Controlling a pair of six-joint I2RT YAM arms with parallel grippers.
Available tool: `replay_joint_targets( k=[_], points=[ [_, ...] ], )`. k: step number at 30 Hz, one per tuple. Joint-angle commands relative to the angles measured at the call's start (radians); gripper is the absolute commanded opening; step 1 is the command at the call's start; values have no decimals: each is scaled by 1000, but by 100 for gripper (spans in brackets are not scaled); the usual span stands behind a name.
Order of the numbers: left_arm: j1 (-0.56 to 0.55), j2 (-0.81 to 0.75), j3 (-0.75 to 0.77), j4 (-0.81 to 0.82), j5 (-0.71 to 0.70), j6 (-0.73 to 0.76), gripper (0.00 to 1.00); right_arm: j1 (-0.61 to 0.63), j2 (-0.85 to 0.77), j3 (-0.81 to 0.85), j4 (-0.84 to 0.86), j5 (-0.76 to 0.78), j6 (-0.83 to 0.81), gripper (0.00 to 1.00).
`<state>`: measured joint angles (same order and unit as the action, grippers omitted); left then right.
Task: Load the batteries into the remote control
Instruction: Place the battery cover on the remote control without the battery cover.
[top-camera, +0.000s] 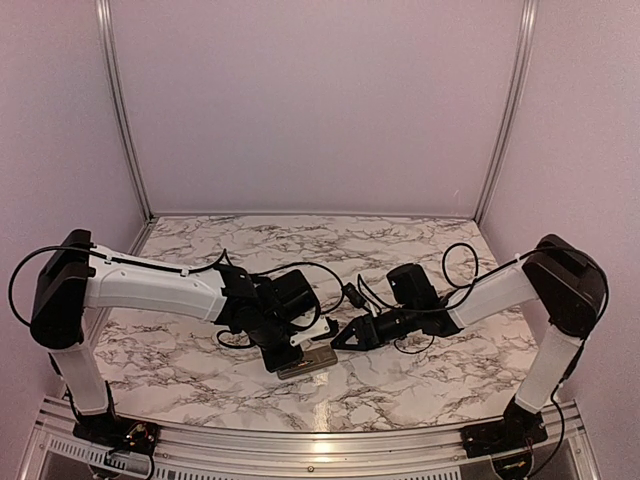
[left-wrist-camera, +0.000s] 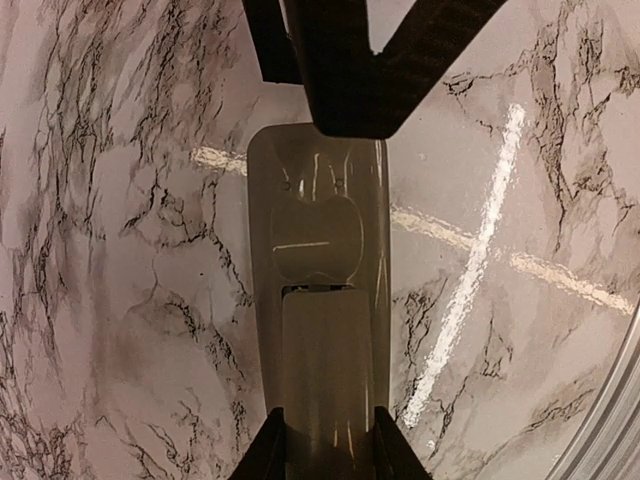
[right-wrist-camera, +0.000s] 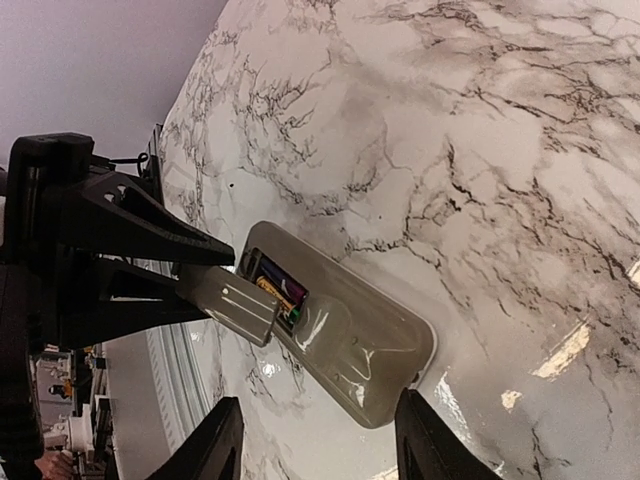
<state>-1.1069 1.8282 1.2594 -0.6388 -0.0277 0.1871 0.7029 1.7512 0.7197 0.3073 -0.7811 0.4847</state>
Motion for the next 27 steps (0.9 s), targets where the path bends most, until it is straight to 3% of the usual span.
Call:
replay_joint_targets(
  k=[1, 27],
  points=[
    [5, 19, 20, -42, -13, 2, 16, -6, 11, -1, 34, -20, 7, 50],
    [16, 62, 54, -53, -10, 3, 21, -6, 60, -9, 87, -57, 32, 42]
  ],
)
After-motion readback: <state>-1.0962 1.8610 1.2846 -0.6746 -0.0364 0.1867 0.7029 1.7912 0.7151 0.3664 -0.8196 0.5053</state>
